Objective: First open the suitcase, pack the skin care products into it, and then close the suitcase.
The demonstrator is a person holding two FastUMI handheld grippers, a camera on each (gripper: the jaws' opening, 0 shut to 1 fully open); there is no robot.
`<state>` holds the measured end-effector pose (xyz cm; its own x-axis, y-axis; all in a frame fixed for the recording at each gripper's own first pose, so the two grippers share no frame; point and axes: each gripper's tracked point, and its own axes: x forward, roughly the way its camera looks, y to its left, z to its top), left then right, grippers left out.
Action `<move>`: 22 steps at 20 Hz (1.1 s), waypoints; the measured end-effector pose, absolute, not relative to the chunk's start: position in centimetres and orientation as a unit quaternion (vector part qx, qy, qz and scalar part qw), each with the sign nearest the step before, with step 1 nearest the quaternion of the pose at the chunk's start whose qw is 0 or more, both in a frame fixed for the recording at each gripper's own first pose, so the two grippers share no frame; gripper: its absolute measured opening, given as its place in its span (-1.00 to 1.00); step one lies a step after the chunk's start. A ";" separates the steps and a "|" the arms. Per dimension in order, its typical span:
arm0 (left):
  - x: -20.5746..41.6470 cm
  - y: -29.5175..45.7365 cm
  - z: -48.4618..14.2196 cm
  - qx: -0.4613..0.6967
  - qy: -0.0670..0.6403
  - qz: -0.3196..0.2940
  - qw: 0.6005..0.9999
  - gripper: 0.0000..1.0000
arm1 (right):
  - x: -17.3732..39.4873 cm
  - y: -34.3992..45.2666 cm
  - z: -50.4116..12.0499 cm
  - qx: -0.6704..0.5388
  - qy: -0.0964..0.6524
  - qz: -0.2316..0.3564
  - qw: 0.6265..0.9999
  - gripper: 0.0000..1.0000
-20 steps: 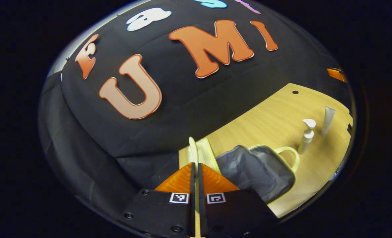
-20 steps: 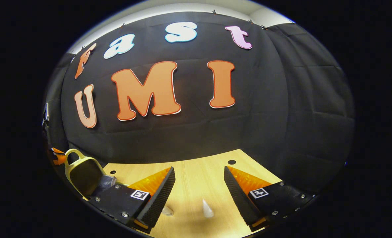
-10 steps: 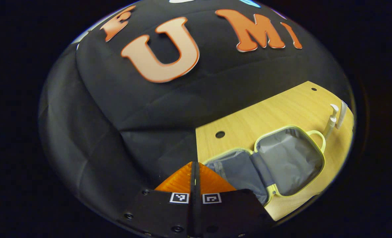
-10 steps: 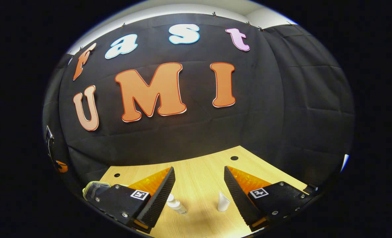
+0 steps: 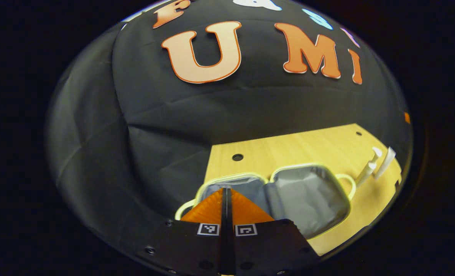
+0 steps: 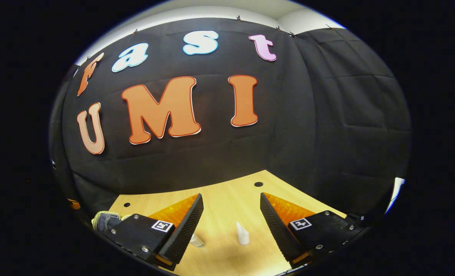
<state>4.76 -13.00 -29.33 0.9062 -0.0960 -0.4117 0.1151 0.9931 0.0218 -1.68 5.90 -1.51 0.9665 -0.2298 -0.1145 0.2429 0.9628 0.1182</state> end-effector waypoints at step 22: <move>0.8 -39.1 -22.9 -0.079 0.081 -0.064 0.992 -0.10 | 3.0 2.4 -5.0 0.029 0.075 -0.005 0.997 0.90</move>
